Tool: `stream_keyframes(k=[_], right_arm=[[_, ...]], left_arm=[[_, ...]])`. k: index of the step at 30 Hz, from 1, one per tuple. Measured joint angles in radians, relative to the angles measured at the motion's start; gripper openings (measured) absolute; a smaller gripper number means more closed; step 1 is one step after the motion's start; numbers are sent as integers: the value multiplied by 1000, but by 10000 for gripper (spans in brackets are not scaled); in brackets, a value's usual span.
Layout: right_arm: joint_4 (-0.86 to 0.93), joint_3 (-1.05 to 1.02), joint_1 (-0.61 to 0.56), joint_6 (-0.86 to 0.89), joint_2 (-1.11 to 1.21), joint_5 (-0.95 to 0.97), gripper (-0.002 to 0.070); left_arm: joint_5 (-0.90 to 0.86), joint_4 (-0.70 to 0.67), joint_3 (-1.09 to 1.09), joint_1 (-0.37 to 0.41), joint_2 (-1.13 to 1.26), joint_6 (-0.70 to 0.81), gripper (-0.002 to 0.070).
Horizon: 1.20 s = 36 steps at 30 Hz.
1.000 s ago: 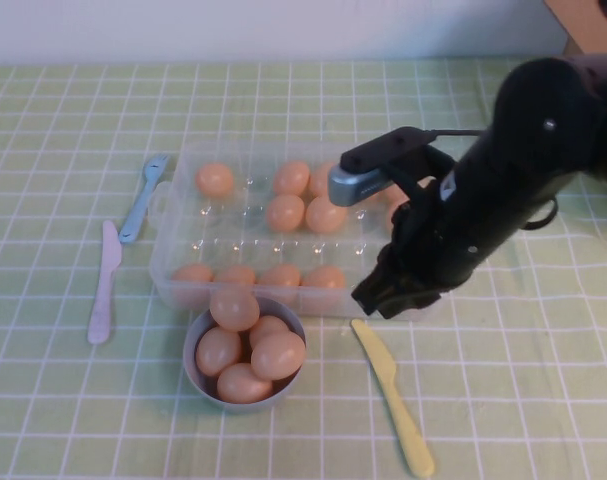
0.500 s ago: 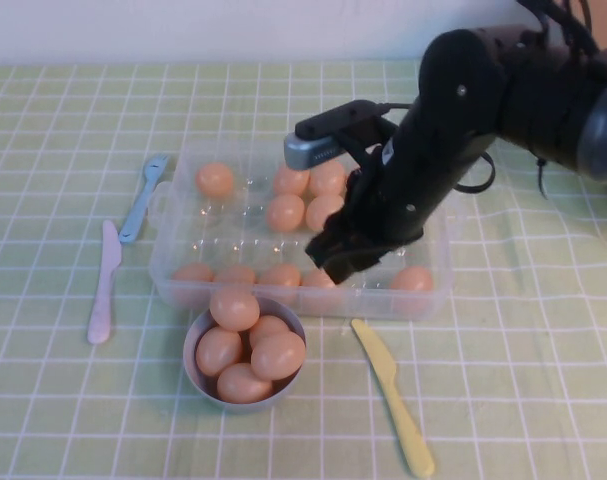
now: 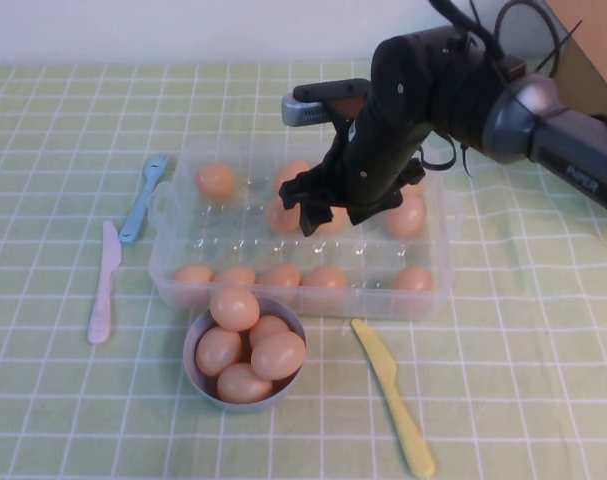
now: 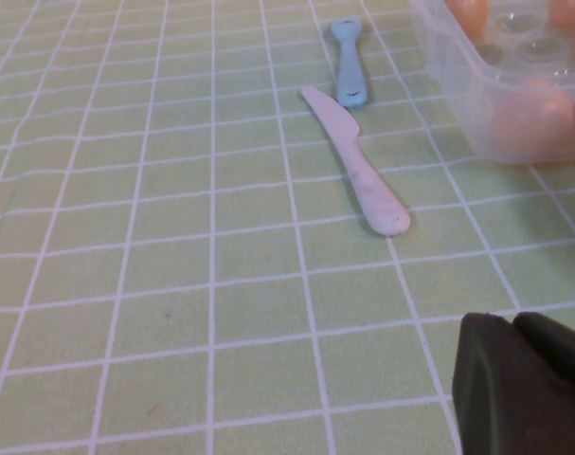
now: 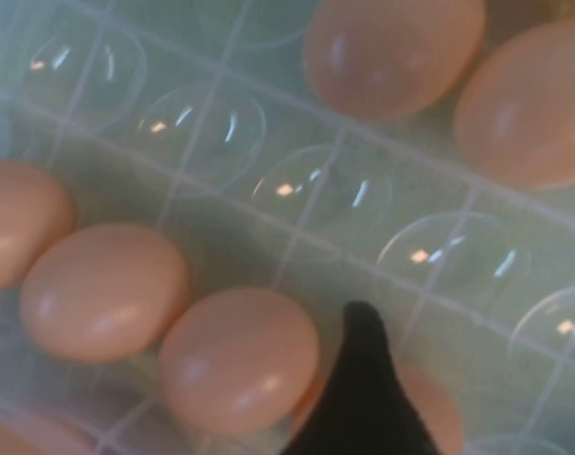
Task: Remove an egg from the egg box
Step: Pick up the egg from the plastic box
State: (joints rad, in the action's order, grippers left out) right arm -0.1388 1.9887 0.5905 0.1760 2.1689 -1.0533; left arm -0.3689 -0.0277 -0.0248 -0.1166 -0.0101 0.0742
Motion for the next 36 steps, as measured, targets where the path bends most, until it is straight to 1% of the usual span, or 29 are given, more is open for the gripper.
stream_keyframes(k=[4,15,26,36], right_arm=[[2,33,-7,7,42,22,459],[4,44,-38,8,94,135,459],[0,45,-42,8,120,192,459],[-1,47,-42,8,148,206,459]], left_arm=[[0,0,0,0,0,0,-3],[0,0,0,0,0,0,-3],[0,0,0,0,0,1,-3],[0,0,0,0,0,1,-3]])
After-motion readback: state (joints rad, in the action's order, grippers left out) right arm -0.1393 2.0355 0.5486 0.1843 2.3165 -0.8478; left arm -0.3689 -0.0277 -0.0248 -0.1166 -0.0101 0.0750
